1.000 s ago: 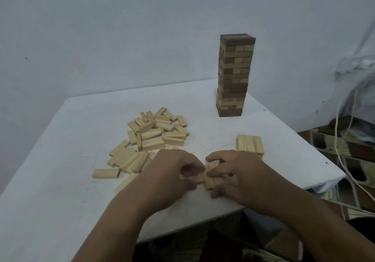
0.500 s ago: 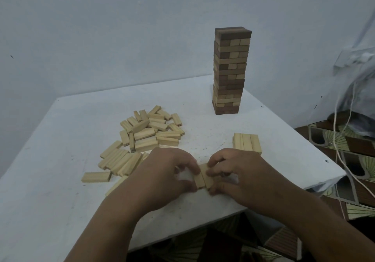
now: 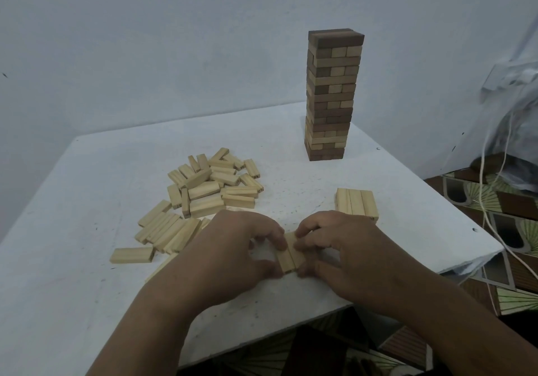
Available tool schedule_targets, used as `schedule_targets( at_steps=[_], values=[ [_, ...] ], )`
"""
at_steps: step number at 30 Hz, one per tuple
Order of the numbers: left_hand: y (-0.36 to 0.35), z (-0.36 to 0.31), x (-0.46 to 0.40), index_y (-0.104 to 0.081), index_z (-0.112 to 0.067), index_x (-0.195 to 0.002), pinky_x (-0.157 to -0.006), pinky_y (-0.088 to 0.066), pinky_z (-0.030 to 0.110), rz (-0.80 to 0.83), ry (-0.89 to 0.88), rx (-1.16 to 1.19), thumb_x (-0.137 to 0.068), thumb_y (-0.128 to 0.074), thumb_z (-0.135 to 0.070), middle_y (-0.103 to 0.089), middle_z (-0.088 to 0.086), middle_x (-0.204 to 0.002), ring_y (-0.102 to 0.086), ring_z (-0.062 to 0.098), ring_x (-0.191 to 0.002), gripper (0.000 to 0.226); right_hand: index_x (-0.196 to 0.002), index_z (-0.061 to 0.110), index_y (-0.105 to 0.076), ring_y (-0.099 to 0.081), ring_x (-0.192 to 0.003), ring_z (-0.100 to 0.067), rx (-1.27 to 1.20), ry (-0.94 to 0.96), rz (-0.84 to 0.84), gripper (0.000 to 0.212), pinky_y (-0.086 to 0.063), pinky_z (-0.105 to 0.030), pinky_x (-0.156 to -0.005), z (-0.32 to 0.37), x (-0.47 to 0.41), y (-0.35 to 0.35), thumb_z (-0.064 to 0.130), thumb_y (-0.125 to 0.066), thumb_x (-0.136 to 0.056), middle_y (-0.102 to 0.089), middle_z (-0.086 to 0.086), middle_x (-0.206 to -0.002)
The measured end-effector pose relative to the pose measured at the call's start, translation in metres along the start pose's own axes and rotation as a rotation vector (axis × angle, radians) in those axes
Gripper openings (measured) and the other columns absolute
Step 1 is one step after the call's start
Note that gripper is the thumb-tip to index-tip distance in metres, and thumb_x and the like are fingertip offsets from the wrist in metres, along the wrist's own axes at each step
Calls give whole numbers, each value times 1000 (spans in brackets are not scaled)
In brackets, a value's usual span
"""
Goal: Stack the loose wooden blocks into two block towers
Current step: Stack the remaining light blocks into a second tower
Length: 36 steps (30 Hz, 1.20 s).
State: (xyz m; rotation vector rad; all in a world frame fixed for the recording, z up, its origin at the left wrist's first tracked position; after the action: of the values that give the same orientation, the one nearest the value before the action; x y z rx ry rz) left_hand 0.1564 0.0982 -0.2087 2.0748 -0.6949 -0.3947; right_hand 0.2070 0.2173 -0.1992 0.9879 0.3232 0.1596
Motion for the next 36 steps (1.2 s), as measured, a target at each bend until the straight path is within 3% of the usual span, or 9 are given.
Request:
schedule_targets(
  at_steps=[12,18,22,25,27,30,36],
  values=[
    [-1,-2,0,-70,-45,-91,-82,-53,31,13,-9,2,-67,-84,-43,-66,-21,-107,-58,0,-94,28,-103,26,-73,-53,-98,0,33,3,-1,33,-48,-25,-82,4,2,0,46,-64,-78,-61,17,-107],
    [4,-6,-1,-73,-41,-82,-78,-54,28,-46,-37,-11,-75,-81,-31,-68,-20,-100,-59,-1,-89,15,-101,27,-72,-48,-97,2,69,-27,-21,59,-45,-22,-81,9,1,-3,74,-53,-69,-58,21,-105],
    [4,-8,-1,-71,-42,-82,-78,-52,25,-40,-56,-48,-73,-82,-37,-67,-22,-99,-57,-2,-91,15,-97,27,-71,-50,-96,-1,49,-20,-49,45,-47,-26,-80,11,-1,-5,63,-63,-72,-59,18,-103],
    [5,-12,3,-71,-40,-85,-86,-40,15,-8,-99,-73,-71,-82,-38,-61,-28,-112,-47,-10,-106,18,-92,29,-64,-54,-95,-4,-57,21,-67,31,-49,-30,-76,14,-1,-1,48,-71,-70,-58,18,-102],
    [2,-13,5,-70,-40,-88,-91,-36,15,40,-113,-91,-72,-79,-29,-53,-33,-123,-40,-12,-112,21,-91,30,-59,-55,-99,-6,-136,45,-62,29,-50,-33,-75,16,0,0,37,-76,-68,-56,17,-104],
    [1,-12,4,-68,-38,-85,-91,-41,21,50,-103,-65,-69,-74,-20,-55,-35,-119,-43,-10,-108,25,-92,29,-56,-54,-101,-9,-189,76,-48,34,-49,-33,-76,19,-1,1,26,-78,-66,-53,15,-106],
    [3,-4,2,-59,-42,-83,-86,-46,29,25,-65,-64,-68,-75,-36,-59,-33,-112,-46,-5,-102,23,-101,40,-47,-49,-98,-1,-29,13,-20,42,-39,-19,-73,7,2,4,48,-73,-68,-51,22,-100]
  ],
)
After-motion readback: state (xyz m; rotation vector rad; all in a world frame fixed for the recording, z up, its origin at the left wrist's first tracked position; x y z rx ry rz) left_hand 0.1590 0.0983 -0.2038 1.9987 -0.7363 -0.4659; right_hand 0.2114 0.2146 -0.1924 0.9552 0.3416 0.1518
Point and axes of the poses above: each hand's wrist, its own x-axis away from the middle knuckle, its own y-axis out of the back of the hand, z = x × y, the point moved 10 cm from there along -x, towards the middle knuckle
